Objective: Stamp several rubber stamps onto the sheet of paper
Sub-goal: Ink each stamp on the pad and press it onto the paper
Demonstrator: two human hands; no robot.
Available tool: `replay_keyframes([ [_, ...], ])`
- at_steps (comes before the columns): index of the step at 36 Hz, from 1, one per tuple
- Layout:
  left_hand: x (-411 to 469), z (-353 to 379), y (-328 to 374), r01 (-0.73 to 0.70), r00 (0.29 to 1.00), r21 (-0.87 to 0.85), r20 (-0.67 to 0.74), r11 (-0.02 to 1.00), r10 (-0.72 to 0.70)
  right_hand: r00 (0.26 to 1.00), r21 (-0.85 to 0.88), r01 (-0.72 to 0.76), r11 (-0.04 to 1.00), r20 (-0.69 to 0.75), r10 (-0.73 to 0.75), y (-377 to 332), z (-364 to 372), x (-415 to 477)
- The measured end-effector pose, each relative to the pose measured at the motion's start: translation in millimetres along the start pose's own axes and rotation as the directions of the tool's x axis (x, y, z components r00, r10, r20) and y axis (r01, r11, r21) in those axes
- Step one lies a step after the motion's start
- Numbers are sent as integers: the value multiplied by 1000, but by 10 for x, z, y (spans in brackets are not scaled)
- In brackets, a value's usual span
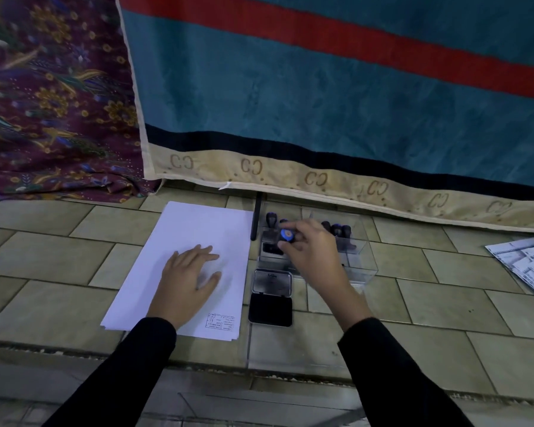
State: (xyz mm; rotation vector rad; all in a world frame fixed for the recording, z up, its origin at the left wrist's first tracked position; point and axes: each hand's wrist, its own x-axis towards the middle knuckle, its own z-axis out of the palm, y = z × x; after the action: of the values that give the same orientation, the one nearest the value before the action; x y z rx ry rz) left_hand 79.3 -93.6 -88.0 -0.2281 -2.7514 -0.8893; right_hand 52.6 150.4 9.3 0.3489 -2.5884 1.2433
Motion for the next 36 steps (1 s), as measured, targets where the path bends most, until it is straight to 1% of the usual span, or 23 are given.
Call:
replay_keyframes([
  [3, -85, 69, 147, -115, 983, -67, 139, 991, 123, 998, -17, 3, 1000, 70, -1, -18, 40, -280],
  [5, -126, 139, 226, -166, 962, -71, 209, 983, 178, 992, -24, -18, 1000, 122, 21, 3, 95, -446],
  [9, -167, 234, 280, -173, 944, -29, 282, 984, 174, 986, -58, -8, 998, 168, 17, 63, 149, -650],
  [12, -170, 261, 291, -163, 949, 1, 274, 987, 157, 986, -74, -4, 997, 168, 16, 89, 151, -714],
  [15, -157, 284, 314, -164, 951, 14, 267, 986, 155, 986, -99, 35, 994, 169, -18, 78, 151, -748],
  [20, -165, 332, 302, -140, 963, -11, 232, 990, 139, 984, -121, 84, 989, 169, -62, 40, 153, -785],
  [26, -174, 363, 288, -144, 968, -5, 208, 990, 142, 973, -184, 159, 970, 192, -124, -15, 213, -822],
  [31, -177, 368, 286, -151, 968, 9, 204, 988, 146, 982, -195, 113, 974, 169, -80, -42, 236, -725],
  [36, -179, 355, 293, -151, 966, 17, 213, 988, 144, 974, -242, 142, 960, 208, -91, -49, 269, -815],
])
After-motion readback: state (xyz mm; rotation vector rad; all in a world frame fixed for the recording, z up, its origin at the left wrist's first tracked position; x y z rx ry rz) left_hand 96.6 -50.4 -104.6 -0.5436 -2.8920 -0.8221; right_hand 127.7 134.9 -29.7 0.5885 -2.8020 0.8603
